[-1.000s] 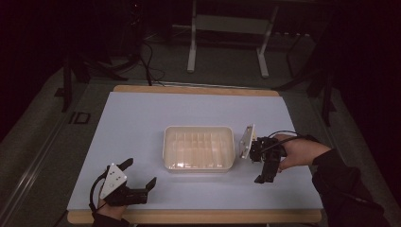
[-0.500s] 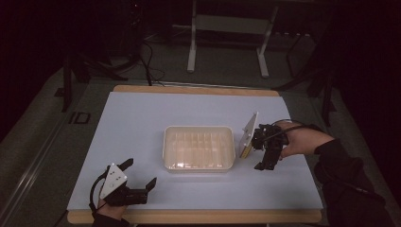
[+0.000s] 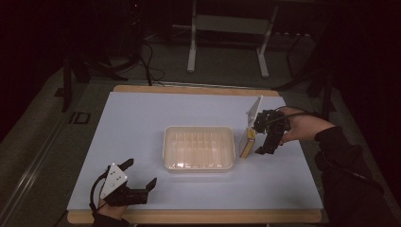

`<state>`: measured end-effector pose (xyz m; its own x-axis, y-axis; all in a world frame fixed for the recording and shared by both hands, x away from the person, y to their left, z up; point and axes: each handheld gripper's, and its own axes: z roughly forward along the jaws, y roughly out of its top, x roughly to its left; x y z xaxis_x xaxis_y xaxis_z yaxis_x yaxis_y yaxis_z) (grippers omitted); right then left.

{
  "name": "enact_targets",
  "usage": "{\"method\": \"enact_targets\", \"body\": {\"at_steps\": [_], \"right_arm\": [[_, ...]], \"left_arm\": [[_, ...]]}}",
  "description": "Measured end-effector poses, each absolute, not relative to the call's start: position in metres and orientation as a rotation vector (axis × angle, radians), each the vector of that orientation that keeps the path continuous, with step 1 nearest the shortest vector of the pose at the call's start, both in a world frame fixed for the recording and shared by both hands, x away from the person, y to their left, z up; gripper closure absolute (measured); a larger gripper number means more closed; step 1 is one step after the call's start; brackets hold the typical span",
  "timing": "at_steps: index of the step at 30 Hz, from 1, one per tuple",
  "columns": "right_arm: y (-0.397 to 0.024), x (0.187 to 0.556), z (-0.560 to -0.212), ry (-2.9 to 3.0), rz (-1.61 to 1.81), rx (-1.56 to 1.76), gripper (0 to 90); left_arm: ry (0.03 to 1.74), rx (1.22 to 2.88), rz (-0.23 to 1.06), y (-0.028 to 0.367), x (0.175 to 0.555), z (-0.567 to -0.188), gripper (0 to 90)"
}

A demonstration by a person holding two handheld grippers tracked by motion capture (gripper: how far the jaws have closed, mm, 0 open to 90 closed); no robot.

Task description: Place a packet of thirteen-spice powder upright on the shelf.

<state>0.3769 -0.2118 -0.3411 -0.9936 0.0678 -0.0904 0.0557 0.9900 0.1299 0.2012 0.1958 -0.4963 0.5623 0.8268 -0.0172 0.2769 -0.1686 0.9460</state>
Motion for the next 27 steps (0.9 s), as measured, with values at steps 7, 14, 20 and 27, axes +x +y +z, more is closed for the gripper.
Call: {"method": "enact_targets", "body": {"at_steps": [7,14,20,27], "right_arm": [[-0.211,0.391,-0.344,3.036,0.176,0.118,14.8],[-0.209,0.406,-0.357,3.036,0.126,0.118,15.2],[-0.208,0.417,-0.367,3.043,0.110,0.115,16.2],[-0.208,0.429,-0.381,3.041,0.087,0.130,16.2]], "left_arm": [[0.923,1.723,0.638,0.196,0.201,-0.496,0.0],[0.923,1.723,0.636,0.196,0.201,-0.497,0.0],[0.923,1.723,0.634,0.196,0.201,-0.497,0.0],[0.927,1.721,0.629,0.196,0.201,-0.497,0.0]]}}
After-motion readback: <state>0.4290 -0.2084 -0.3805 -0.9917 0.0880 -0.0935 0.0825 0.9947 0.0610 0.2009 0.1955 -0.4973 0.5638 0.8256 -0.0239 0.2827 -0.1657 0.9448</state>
